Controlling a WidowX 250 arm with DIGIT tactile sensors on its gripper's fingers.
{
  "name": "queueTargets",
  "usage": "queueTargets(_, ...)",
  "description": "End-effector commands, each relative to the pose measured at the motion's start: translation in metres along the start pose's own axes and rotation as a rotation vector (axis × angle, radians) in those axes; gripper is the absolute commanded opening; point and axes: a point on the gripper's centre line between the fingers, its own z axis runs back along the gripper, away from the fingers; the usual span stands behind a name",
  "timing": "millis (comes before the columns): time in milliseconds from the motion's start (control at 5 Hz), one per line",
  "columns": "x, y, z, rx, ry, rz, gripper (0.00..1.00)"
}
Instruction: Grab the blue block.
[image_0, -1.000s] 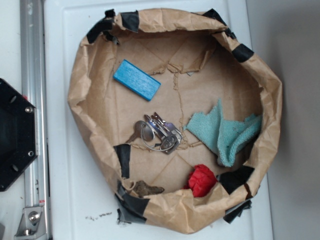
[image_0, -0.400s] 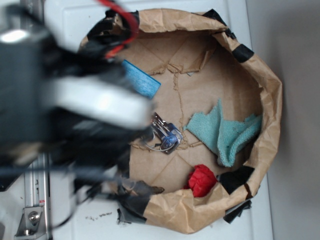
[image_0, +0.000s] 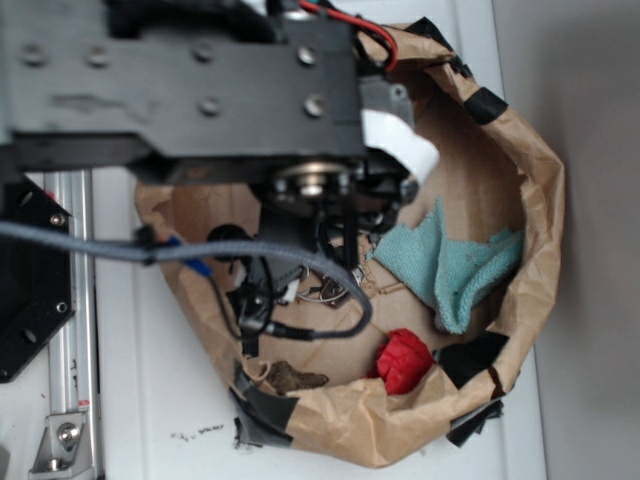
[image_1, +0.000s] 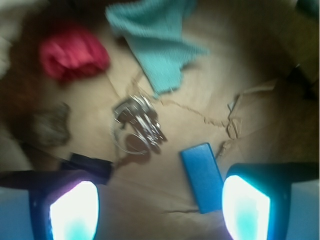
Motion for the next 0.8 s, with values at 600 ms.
queueTargets(600, -0.037, 0.046, -0.072, 0.077, 0.009, -0.134, 1.0)
